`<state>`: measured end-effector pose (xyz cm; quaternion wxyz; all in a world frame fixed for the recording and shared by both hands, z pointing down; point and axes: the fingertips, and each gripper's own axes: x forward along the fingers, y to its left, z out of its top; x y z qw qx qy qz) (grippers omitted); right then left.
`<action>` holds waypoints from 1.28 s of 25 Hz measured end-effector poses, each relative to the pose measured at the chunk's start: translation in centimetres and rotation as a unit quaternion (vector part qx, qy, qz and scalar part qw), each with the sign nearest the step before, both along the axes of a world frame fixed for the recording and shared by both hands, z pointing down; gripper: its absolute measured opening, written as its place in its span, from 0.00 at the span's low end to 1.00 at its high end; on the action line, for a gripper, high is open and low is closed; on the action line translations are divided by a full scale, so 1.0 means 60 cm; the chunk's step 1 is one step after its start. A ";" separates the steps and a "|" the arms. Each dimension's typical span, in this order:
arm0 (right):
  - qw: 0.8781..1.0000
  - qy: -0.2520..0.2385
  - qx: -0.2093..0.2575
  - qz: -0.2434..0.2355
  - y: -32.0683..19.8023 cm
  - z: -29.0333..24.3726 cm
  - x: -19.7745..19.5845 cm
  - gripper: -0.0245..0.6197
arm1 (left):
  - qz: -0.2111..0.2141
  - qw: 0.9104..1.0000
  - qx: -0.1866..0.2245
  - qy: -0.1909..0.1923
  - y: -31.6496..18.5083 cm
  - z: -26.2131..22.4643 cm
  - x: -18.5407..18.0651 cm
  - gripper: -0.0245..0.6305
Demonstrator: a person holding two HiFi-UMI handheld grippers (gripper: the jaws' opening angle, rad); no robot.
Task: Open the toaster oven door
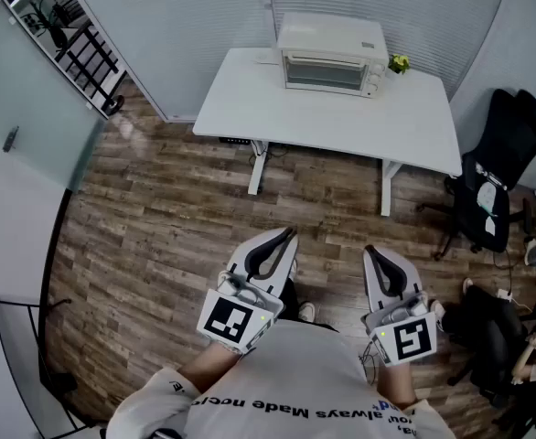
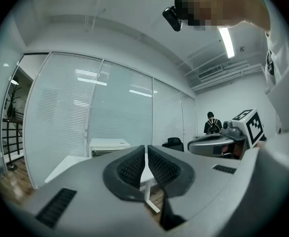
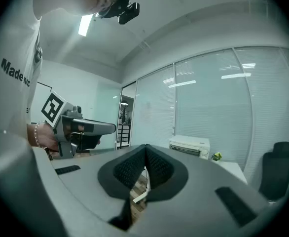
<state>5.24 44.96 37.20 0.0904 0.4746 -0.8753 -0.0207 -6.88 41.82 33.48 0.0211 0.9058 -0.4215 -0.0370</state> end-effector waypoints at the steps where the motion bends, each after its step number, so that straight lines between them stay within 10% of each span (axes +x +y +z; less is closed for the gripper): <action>1: 1.000 0.000 0.001 0.001 -0.003 -0.001 0.001 0.05 | 0.001 1.000 0.002 -0.001 -0.003 -0.001 0.001 0.09; 32: 1.000 -0.010 -0.010 0.013 -0.326 -0.015 -0.084 0.05 | 0.010 1.000 -0.010 0.010 -0.331 -0.003 -0.090 0.09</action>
